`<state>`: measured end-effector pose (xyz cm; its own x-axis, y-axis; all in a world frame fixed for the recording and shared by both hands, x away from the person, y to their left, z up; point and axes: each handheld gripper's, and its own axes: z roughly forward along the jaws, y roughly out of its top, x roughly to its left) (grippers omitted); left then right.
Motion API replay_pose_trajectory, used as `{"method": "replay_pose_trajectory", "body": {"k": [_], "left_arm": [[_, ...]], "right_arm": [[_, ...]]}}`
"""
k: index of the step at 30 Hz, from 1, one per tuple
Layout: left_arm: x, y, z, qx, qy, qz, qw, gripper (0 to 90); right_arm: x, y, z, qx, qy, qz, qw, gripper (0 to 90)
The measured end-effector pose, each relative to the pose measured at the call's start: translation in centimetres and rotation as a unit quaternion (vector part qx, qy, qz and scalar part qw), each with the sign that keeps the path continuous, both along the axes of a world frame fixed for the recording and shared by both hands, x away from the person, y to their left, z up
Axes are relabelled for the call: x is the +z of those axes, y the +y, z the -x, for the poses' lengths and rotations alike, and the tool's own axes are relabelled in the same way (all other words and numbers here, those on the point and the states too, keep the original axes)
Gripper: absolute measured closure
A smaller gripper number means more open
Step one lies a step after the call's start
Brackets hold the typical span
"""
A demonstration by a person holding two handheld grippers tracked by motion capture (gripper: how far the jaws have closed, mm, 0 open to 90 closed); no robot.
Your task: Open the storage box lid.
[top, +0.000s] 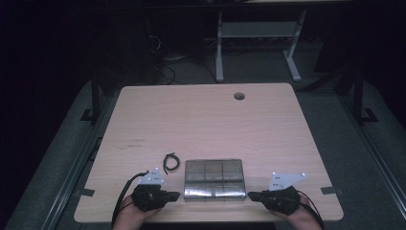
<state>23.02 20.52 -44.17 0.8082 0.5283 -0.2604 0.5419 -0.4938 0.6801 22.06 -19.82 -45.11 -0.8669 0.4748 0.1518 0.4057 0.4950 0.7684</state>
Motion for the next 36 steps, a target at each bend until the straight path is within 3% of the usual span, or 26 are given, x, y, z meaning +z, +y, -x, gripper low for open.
{"method": "replay_pose_trajectory", "body": {"k": [15, 24, 27, 36], "left_arm": [[-0.1, -0.59, -0.07, -0.008, -0.001, -0.006, 1.0, 90.0], [0.02, -0.7, 0.01, -0.013, -0.001, 0.0, 0.9999, 90.0], [0.12, -0.58, 0.01, -0.012, -0.002, 0.011, 0.9999, 90.0], [0.08, -0.6, -0.01, -0.012, -0.001, 0.01, 0.9999, 90.0]], "right_arm": [[0.04, 0.35, -0.05, 0.006, -0.003, 0.006, 1.0, 89.9], [0.03, 0.31, -0.07, 0.007, -0.001, 0.006, 1.0, 89.9], [0.03, 0.32, -0.06, 0.007, -0.002, 0.006, 1.0, 89.9], [0.02, 0.35, -0.07, 0.007, 0.0, 0.004, 1.0, 89.9]]}}
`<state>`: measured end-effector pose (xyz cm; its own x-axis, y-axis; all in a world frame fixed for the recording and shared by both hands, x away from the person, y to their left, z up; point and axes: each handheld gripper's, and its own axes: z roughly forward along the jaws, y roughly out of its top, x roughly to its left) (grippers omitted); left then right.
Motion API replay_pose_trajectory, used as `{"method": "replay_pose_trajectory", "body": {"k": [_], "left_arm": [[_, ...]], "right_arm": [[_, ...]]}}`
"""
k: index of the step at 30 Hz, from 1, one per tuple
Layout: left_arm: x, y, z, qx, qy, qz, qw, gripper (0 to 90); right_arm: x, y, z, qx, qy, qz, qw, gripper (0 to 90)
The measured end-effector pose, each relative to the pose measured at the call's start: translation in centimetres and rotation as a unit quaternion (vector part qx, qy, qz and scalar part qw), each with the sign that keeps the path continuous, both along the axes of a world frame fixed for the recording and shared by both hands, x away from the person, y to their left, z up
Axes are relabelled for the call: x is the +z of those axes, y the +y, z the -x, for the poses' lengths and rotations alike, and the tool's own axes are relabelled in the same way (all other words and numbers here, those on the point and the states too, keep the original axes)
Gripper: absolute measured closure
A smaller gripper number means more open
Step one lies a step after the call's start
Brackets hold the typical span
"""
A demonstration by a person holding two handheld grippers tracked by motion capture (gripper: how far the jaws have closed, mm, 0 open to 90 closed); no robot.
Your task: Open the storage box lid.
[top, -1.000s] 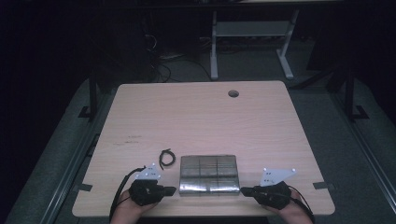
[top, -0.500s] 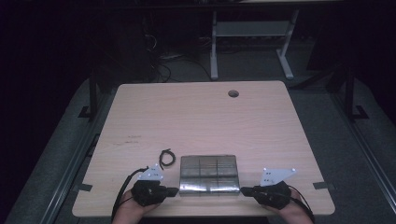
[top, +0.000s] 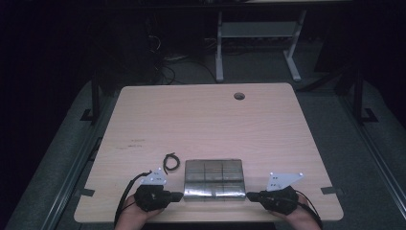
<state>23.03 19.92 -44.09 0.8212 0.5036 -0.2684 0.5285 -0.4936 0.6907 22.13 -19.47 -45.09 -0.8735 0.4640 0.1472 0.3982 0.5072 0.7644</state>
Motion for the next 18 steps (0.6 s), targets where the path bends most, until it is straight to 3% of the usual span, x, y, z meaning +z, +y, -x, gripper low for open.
{"method": "replay_pose_trajectory", "body": {"k": [18], "left_arm": [[-0.1, 0.12, -0.15, -0.004, 0.004, 0.007, 1.0, 90.0]], "right_arm": [[-0.03, -0.04, -0.04, -0.002, 0.003, -0.004, 1.0, 89.9]]}}
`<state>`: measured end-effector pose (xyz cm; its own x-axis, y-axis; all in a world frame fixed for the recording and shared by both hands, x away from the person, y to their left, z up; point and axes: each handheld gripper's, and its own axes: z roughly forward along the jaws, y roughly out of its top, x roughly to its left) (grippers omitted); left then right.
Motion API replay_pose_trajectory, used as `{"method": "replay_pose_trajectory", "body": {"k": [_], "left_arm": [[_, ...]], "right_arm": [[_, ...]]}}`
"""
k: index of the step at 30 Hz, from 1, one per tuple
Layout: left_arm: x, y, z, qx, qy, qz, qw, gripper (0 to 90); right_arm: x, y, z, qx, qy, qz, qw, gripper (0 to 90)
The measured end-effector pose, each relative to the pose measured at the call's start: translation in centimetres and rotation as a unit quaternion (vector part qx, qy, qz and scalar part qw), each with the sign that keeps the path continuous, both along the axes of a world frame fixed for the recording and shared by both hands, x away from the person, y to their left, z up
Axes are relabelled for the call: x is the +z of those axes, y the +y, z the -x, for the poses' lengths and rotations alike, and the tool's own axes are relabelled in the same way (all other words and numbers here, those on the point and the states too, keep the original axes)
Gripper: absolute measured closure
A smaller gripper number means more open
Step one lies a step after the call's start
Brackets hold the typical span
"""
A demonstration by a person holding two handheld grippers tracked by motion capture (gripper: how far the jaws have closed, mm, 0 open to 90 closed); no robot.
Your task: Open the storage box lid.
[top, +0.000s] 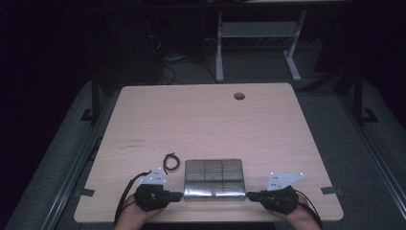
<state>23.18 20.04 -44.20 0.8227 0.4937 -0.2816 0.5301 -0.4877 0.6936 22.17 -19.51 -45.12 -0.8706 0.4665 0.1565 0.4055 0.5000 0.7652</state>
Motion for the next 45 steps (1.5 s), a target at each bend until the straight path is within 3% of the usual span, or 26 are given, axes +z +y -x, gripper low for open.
{"method": "replay_pose_trajectory", "body": {"k": [2, 3, 5, 9, 22, 45], "left_arm": [[0.1, 0.1, -0.1, -0.005, 0.005, 0.021, 0.9998, 90.0], [0.2, 0.0, -0.1, -0.004, 0.0, 0.018, 0.9998, 90.0], [0.3, -0.2, -0.1, -0.001, -0.007, 0.011, 0.9999, 90.0], [0.3, -0.2, 0.0, -0.003, -0.012, 0.01, 0.9999, 90.0], [0.7, -0.4, 0.1, 0.001, -0.021, 0.038, 0.9991, 90.0], [1.3, -0.8, -0.1, 0.001, -0.035, 0.068, 0.997, 90.0]], "right_arm": [[0.0, -0.1, -0.1, 0.003, 0.001, -0.016, 0.9999, 90.0], [0.2, -0.1, -0.1, 0.005, 0.005, -0.027, 0.9996, 90.0], [0.4, 0.2, -0.1, 0.001, -0.008, -0.014, 0.9999, 90.0], [0.3, 0.2, -0.2, -0.001, -0.005, -0.017, 0.9998, 90.0], [0.8, 0.6, -0.3, -0.001, -0.013, -0.038, 0.9992, 89.9], [0.7, 1.3, -0.1, 0.008, -0.015, -0.031, 0.9994, 89.9]]}}
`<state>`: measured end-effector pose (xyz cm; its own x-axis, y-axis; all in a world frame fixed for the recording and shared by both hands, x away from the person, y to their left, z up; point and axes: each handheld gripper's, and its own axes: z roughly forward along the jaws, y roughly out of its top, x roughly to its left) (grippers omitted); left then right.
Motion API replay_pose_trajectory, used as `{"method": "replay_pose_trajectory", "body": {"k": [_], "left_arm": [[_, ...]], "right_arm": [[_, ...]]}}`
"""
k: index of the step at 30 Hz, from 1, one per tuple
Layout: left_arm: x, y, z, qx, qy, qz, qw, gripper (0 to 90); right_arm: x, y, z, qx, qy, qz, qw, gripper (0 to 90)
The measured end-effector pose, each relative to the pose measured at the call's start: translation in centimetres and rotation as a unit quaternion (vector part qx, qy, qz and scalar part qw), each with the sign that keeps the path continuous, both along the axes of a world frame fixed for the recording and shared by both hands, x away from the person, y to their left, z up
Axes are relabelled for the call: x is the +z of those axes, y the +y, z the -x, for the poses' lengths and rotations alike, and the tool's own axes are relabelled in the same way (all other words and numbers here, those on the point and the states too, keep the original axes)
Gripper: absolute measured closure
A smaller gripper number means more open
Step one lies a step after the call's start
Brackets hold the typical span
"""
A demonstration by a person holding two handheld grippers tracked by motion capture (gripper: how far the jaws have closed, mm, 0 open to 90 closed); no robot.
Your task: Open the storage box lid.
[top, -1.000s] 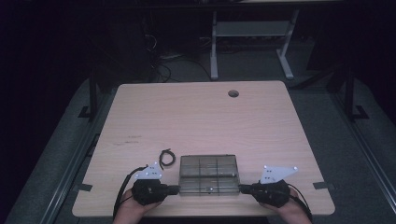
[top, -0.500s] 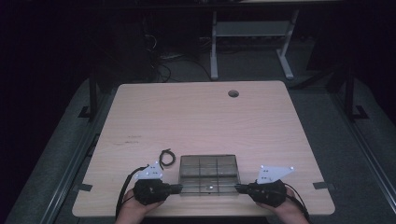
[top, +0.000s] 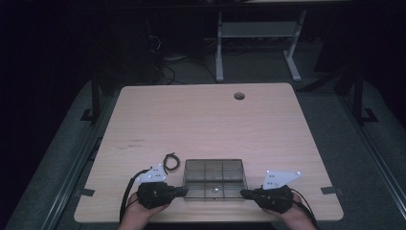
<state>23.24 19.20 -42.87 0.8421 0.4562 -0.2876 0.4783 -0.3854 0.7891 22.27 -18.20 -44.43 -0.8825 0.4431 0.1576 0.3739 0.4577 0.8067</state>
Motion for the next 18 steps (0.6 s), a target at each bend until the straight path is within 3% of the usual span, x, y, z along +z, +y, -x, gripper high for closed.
{"method": "replay_pose_trajectory", "body": {"k": [18], "left_arm": [[1.2, -0.3, -0.6, -0.004, -0.011, 0.013, 0.9998, 90.0]], "right_arm": [[0.0, 0.0, 0.0, 0.0, -0.002, 0.002, 1.0, 89.9]]}}
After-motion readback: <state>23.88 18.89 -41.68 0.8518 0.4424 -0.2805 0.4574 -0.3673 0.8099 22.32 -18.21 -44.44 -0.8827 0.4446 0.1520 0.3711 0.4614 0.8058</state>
